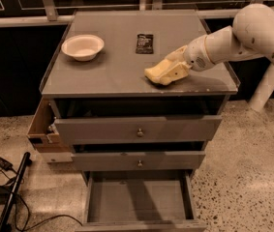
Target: Pick sponge from bottom drawer and place on counter
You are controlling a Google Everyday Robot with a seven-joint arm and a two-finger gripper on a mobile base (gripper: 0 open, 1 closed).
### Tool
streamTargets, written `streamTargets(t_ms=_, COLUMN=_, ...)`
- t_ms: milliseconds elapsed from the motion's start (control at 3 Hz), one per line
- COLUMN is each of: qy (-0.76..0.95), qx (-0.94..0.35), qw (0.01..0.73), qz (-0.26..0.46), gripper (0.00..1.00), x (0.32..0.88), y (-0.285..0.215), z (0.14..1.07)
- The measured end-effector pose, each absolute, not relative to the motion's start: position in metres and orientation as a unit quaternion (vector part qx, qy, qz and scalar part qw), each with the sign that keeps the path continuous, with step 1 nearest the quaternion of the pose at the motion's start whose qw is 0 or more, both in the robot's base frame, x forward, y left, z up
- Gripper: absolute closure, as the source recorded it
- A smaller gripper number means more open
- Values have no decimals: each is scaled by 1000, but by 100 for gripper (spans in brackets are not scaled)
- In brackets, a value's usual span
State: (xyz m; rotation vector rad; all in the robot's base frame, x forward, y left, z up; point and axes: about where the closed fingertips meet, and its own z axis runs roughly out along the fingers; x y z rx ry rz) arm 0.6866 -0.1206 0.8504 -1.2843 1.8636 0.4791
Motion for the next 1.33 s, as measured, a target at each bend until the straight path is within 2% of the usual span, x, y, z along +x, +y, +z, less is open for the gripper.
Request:
streamTargets(t_ms=333, qy=738, qx=-507, qw=402, qz=192, gripper=100, x=689, y=-119, z=847)
streamTargets(t_ms=667, qy=738, qx=-507, qw=402, qz=192, gripper=81, x=689, y=-119, z=847)
streamTargets(t_ms=1000, qy=738, qx=-507, qw=402, qz=192, gripper=50, x=689, y=-119, z=847)
streamTargets(t_ms=1333, qy=738, qx=-507, qw=402, qz=192, gripper=27, x=689, y=-119, z=847)
